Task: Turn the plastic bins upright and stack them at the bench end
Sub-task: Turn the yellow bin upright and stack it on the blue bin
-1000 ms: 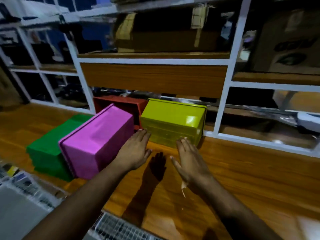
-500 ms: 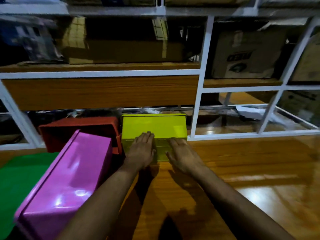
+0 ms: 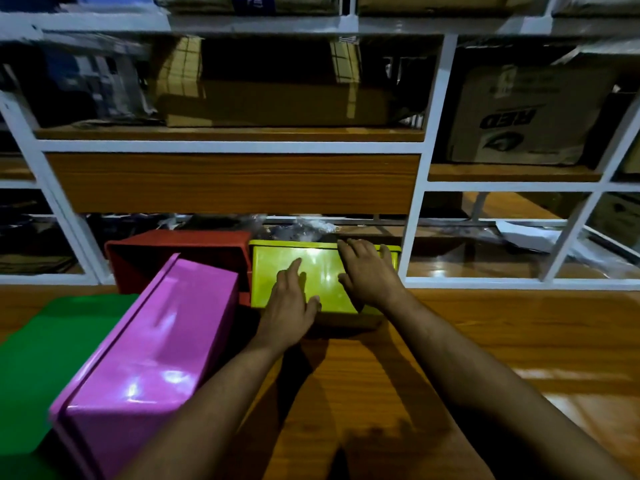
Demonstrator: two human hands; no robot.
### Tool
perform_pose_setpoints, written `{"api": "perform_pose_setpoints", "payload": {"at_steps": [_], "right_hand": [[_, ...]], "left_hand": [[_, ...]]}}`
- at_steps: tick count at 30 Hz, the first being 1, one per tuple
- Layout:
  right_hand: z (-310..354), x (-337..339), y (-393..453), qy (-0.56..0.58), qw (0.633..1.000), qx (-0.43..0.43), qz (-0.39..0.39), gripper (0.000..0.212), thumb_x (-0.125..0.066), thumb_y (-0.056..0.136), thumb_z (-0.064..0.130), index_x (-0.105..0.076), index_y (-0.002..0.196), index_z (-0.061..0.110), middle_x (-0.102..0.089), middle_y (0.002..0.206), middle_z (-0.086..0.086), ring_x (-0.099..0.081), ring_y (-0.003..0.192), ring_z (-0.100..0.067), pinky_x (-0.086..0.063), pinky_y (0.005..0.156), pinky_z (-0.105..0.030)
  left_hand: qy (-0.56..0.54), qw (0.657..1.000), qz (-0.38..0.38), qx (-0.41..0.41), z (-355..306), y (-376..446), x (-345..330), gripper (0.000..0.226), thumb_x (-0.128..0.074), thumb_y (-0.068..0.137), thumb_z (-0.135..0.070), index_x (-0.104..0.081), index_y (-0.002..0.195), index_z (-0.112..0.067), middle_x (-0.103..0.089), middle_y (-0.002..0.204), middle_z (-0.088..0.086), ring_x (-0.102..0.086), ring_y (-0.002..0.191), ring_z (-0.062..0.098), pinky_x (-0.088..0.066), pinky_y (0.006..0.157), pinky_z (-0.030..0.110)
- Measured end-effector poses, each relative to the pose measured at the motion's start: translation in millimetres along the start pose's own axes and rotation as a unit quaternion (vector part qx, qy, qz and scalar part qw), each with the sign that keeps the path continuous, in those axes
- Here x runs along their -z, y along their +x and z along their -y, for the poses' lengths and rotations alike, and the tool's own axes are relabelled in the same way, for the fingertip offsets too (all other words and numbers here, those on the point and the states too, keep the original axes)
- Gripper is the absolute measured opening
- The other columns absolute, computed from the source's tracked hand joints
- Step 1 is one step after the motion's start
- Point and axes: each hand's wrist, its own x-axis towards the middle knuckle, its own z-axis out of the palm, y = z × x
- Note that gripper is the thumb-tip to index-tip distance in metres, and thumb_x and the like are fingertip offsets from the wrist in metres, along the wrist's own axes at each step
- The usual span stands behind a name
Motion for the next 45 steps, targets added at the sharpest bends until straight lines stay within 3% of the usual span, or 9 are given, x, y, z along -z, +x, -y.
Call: {"api": "perform_pose_setpoints", "payload": {"at_steps": [6, 11, 15, 19, 23, 31, 34, 37, 45], "right_hand": [[4.8, 5.8, -4.3, -0.042, 0.994, 0.072, -0.065, 0.027, -0.056, 0.092, 0.038, -0.059, 0.108, 0.017, -0.065, 0.106, -0.011, -0.062, 0.098, -0.035, -0.042, 0.073, -0.04], [29.7, -11.9, -39.0, 0.078, 0.991, 0.111, -0.004, 0.019, -0.055, 0.091, 0.033, -0.058, 0.096, 0.015, -0.067, 0.097, -0.014, -0.063, 0.091, -0.038, -0.043, 0.063, -0.038], [51.9, -31.0, -64.0, 0.108, 0.99, 0.093, 0.02, 0.021, -0.05, 0.093, 0.027, -0.06, 0.105, 0.013, -0.068, 0.104, -0.014, -0.065, 0.095, -0.036, -0.05, 0.072, -0.04], [60.7, -44.4, -77.3, 0.124, 0.987, 0.078, 0.063, 0.022, -0.056, 0.091, 0.026, -0.058, 0.108, 0.012, -0.065, 0.106, -0.014, -0.064, 0.097, -0.036, -0.046, 0.068, -0.037], [48.6, -37.0, -74.0, 0.244, 0.957, 0.043, 0.15, 0.034, -0.052, 0.093, 0.043, -0.067, 0.106, 0.016, -0.071, 0.099, -0.013, -0.066, 0.093, -0.03, -0.05, 0.071, -0.036], [-23.6, -38.9, -69.6, 0.08, 0.985, -0.15, 0.037, 0.033, -0.058, 0.085, 0.02, -0.064, 0.115, 0.01, -0.061, 0.117, -0.018, -0.052, 0.111, -0.039, -0.048, 0.089, -0.04], [-29.6, -42.8, -78.5, 0.133, 0.969, -0.205, 0.02, 0.037, -0.051, 0.086, 0.01, -0.054, 0.123, 0.012, -0.057, 0.115, -0.021, -0.053, 0.11, -0.041, -0.047, 0.087, -0.041], [-32.2, -45.7, -81.8, 0.19, 0.949, -0.249, 0.02, 0.032, -0.052, 0.086, 0.003, -0.053, 0.117, 0.005, -0.063, 0.113, -0.023, -0.061, 0.106, -0.042, -0.05, 0.081, -0.042], [-56.9, -46.2, -77.7, 0.209, 0.959, -0.182, 0.054, 0.025, -0.062, 0.079, 0.003, -0.069, 0.103, 0.006, -0.071, 0.107, -0.019, -0.065, 0.103, -0.034, -0.051, 0.082, -0.037]], "left_hand": [[-0.098, 0.983, -0.016, 0.157, 5.1, 10.1, 1.3, 0.04, -0.063, 0.089, -0.038, -0.056, 0.116, -0.01, -0.058, 0.109, 0.01, -0.057, 0.104, 0.027, -0.046, 0.09, 0.038], [-0.26, 0.924, 0.0, 0.281, 10.5, 4.0, -20.8, 0.041, -0.065, 0.074, -0.054, -0.051, 0.064, -0.016, -0.054, 0.056, 0.007, -0.058, 0.055, 0.025, -0.045, 0.058, 0.04], [-0.316, 0.886, 0.028, 0.339, 37.1, -4.3, -54.2, 0.042, -0.067, 0.062, -0.053, -0.055, 0.071, -0.014, -0.058, 0.072, 0.018, -0.068, 0.071, 0.035, -0.058, 0.068, 0.055], [-0.371, 0.855, 0.016, 0.363, -3.4, -27.6, -33.3, 0.008, -0.054, 0.083, -0.003, -0.059, 0.078, -0.006, -0.057, 0.063, 0.015, -0.061, 0.049, 0.023, -0.058, 0.061, 0.042], [-0.344, 0.867, 0.012, 0.361, -0.1, -32.5, -25.4, 0.01, -0.051, 0.084, 0.002, -0.052, 0.078, -0.006, -0.049, 0.054, 0.01, -0.051, 0.037, 0.015, -0.048, 0.046, 0.027], [-0.23, 0.914, 0.052, 0.33, 20.8, -32.9, -4.2, 0.007, -0.057, 0.083, -0.018, -0.063, 0.086, -0.016, -0.066, 0.08, 0.01, -0.065, 0.075, 0.029, -0.056, 0.075, 0.05], [-0.158, 0.936, 0.097, 0.299, 28.6, -27.8, -2.4, 0.044, -0.051, 0.067, -0.033, -0.069, 0.095, -0.005, -0.072, 0.089, 0.019, -0.069, 0.08, 0.036, -0.056, 0.074, 0.05], [-0.081, 0.951, 0.124, 0.272, 27.5, -23.9, -1.4, 0.047, -0.054, 0.074, -0.036, -0.069, 0.103, -0.002, -0.072, 0.097, 0.02, -0.069, 0.089, 0.035, -0.055, 0.078, 0.046], [0.121, 0.989, 0.016, 0.088, -5.0, -24.2, 0.9, 0.048, -0.065, 0.08, -0.023, -0.055, 0.127, -0.015, -0.05, 0.126, 0.013, -0.039, 0.125, 0.033, -0.033, 0.106, 0.038]]}}
